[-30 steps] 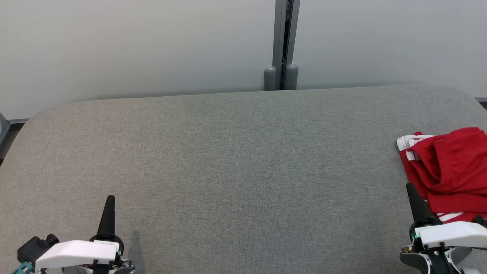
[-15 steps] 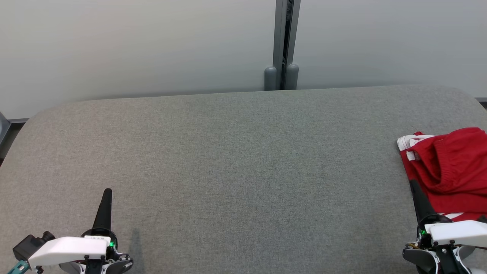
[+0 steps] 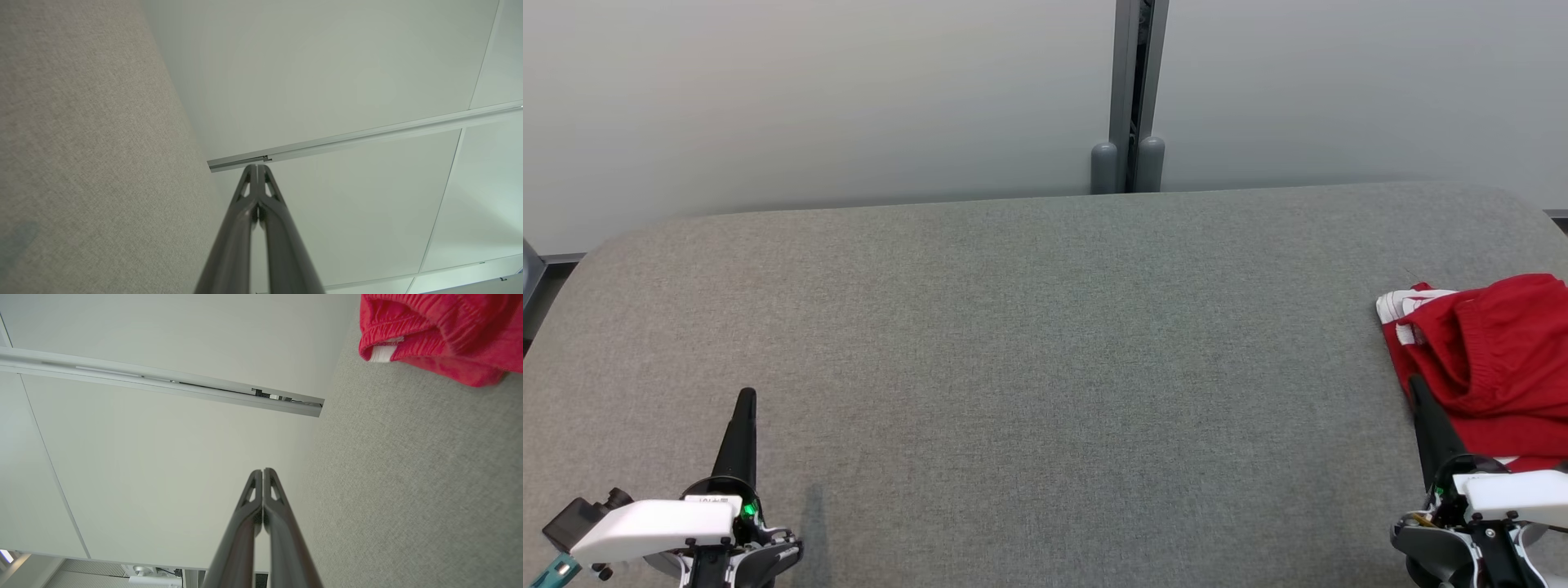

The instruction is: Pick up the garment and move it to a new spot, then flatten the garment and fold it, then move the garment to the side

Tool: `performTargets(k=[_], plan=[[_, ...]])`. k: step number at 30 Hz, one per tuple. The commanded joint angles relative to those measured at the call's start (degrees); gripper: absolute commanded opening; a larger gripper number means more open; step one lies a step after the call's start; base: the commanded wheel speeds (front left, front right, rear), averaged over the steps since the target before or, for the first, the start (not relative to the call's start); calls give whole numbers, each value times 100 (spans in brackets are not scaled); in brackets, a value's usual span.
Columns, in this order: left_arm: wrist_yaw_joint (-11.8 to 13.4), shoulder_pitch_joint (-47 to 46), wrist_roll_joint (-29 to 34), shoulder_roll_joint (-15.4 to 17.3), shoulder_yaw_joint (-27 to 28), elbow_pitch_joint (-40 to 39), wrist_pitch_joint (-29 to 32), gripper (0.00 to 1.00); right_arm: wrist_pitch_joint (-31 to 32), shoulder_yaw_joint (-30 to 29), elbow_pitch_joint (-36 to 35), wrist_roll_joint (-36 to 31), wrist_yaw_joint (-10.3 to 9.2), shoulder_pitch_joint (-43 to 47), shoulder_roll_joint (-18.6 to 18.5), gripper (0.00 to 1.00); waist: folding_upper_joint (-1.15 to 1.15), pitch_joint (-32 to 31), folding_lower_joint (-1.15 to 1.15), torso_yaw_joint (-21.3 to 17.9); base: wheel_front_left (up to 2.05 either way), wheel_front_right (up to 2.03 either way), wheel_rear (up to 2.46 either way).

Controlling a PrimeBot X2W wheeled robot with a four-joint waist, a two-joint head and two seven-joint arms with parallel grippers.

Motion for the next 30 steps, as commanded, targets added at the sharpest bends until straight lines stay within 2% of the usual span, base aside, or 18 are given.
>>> performTargets(k=[1,20,30], plan=[[-51,-110,-110,34,37,-51,29,0,52,-38,-57,127,1,29,-53,0,0,0,0,1,0,0,0],[-117,-182,-857,39,113,-174,225,0,247,-110,-237,915,0,70,-64,0,0,4,0,9,0,0,0],[-105,-166,-858,39,113,-167,236,0,246,-110,-237,902,0,71,-63,0,0,4,0,9,0,0,0]])
